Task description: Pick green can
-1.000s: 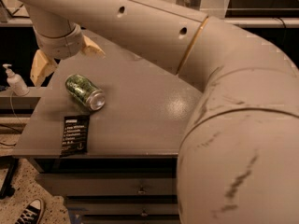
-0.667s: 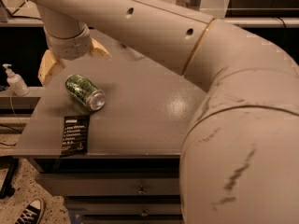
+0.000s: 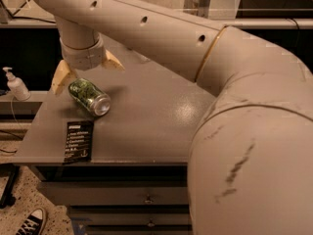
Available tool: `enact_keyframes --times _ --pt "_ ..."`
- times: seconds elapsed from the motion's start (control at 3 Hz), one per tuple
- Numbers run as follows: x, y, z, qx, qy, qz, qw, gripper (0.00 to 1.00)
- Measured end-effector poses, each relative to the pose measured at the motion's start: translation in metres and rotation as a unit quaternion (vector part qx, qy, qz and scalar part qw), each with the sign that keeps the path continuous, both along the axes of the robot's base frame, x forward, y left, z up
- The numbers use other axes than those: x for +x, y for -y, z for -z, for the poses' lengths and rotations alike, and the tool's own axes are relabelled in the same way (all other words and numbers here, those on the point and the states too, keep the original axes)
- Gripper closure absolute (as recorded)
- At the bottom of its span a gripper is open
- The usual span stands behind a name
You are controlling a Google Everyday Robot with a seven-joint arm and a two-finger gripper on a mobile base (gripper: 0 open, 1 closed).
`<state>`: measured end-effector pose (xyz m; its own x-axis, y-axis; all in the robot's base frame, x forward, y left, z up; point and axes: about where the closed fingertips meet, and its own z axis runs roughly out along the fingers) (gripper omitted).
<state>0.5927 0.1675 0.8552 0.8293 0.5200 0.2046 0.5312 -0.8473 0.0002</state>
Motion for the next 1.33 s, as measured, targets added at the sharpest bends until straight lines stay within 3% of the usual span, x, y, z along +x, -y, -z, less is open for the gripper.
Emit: enact_keyframes --times 0.33,1.33 --pt "0.0003 0.0014 0.0131 -0.010 -0.013 0.005 0.9999 0.18" --pt "-0.0010 -0.0035 0.0154 -0.027 -0.013 0.013 0.9995 0.87"
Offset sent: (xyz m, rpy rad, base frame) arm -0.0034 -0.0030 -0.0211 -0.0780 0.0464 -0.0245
